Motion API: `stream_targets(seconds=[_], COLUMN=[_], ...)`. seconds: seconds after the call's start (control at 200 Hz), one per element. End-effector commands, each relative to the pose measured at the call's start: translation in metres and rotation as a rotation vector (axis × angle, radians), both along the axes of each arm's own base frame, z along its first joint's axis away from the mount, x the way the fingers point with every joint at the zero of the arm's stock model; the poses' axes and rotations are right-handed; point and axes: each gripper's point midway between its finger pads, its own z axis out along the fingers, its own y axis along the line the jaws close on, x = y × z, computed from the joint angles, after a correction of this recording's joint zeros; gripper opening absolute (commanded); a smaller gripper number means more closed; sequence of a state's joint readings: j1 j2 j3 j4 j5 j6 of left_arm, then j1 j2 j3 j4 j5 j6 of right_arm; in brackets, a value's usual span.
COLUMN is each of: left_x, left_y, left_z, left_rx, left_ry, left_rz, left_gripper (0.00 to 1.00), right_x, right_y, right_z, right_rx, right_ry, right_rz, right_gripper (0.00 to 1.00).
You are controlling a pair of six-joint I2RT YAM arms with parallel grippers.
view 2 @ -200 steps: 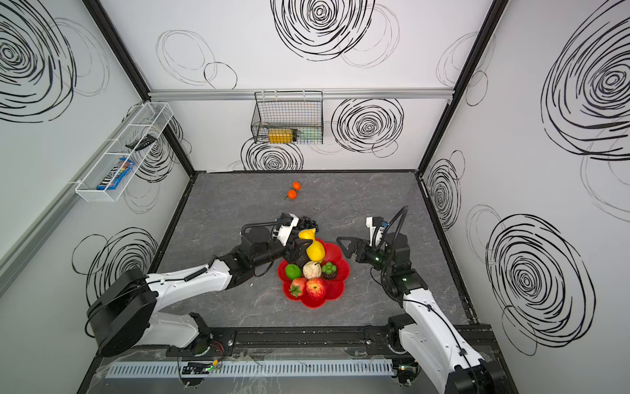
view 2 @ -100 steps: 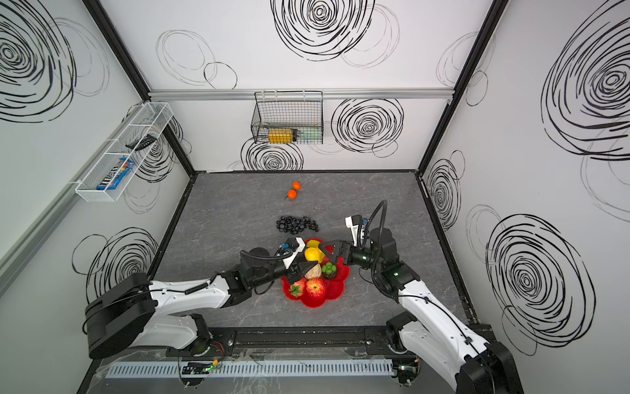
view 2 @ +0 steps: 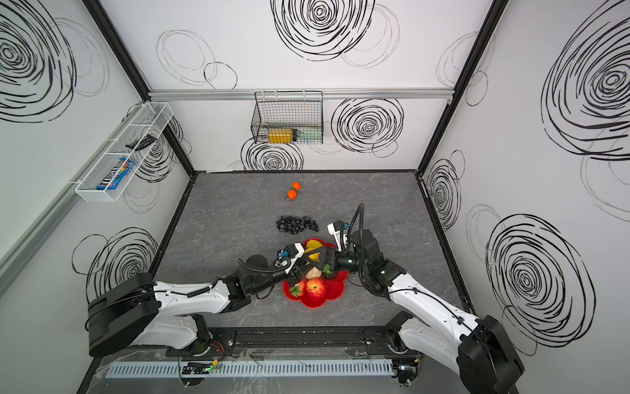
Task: Arrange fruit in a fruit bowl
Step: Place the fruit in the fruit bowl.
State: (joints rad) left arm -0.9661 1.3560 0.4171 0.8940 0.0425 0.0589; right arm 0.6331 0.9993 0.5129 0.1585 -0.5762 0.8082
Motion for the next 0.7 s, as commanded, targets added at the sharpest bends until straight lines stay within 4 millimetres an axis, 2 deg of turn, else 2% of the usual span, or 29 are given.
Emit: stream_targets(seconds=[0.0,0.425,0.695], left_x=[0.0003,-0.0026,-0.0021], left_y=[-0.0018,-0.0058,-0.0064], left_z=[0.0090,0.0051,0.0035], left_rx=[-0.022,0.007,0.025], left_ry=[-0.062,-0.088,-0.101], left_rz=[-0.001,-0.003,0.012], left_gripper=[0.53,0.54,0.54], right_x=[0.0068,0.0048,0.0028], right_y=[0.0052,0.0074,0.0103], right_z=[0.0208,0.0162,0.0151], right_rx=[0.039,0.051,0.050], right_ry=[-0.044,-0.034,-0.033], right_rz=[-0.012,0.002,0.021], right_gripper=[0.93,0.73,0.68])
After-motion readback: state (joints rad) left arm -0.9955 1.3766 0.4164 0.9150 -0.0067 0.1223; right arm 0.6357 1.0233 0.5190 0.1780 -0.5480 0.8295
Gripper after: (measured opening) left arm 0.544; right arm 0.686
